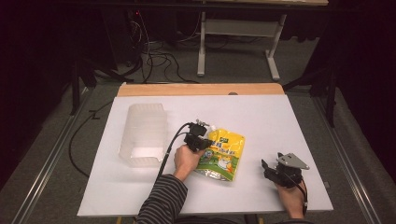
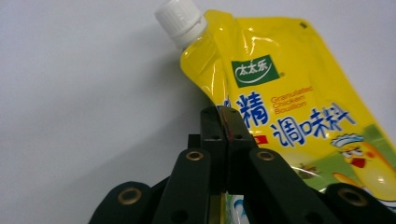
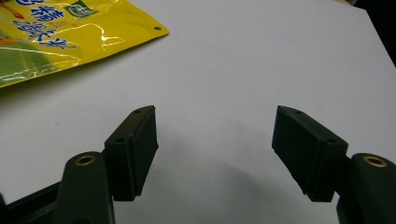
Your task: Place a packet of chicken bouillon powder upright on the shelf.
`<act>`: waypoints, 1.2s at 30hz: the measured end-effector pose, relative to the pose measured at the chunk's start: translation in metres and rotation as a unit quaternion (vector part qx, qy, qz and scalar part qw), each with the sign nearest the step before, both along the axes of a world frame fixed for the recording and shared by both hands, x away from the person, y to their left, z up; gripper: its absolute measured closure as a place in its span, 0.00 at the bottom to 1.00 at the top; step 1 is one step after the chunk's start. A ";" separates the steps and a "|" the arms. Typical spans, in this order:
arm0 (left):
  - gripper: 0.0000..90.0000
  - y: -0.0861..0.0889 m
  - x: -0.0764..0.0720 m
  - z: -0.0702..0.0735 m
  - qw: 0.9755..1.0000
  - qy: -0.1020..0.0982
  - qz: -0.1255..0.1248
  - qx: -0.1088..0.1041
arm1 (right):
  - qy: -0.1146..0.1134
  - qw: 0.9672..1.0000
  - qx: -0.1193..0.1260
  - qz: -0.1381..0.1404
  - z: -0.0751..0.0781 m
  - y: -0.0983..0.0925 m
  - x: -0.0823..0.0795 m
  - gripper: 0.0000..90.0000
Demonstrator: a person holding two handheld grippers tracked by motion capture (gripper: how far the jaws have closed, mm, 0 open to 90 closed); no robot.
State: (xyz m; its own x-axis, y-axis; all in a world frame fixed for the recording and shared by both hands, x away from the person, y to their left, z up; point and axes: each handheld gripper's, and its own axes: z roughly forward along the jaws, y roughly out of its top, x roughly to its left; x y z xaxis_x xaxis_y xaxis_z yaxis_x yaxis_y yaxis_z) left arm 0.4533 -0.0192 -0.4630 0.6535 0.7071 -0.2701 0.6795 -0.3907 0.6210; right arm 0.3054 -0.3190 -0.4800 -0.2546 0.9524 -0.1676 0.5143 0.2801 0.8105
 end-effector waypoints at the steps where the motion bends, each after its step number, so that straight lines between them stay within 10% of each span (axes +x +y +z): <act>1: 1.00 0.000 -0.002 0.003 1.000 -0.006 -0.003 -0.007 | 0.000 1.000 0.000 0.000 0.000 0.000 0.000 0.35; 8: 1.00 0.012 -0.014 0.034 0.997 -0.022 -0.036 -0.070 | 0.000 1.000 0.000 0.000 0.000 0.000 0.000 0.35; 16: 1.00 0.032 -0.028 0.063 0.986 -0.039 -0.059 -0.150 | -0.001 1.000 -0.001 -0.001 0.000 0.000 0.000 0.35; 36: 1.00 0.065 -0.061 0.104 0.979 -0.130 -0.076 -0.135 | -0.003 1.000 0.001 -0.001 0.000 0.000 0.000 0.35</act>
State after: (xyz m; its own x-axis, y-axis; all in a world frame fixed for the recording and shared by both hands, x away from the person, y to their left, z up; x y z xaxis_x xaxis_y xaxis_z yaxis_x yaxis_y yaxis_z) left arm 0.3921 0.0459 -0.3586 0.8168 0.5223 -0.2450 0.4319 -0.2719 0.8600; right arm 0.3052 -0.3188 -0.4801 -0.2512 0.9535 -0.1663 0.5102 0.2765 0.8144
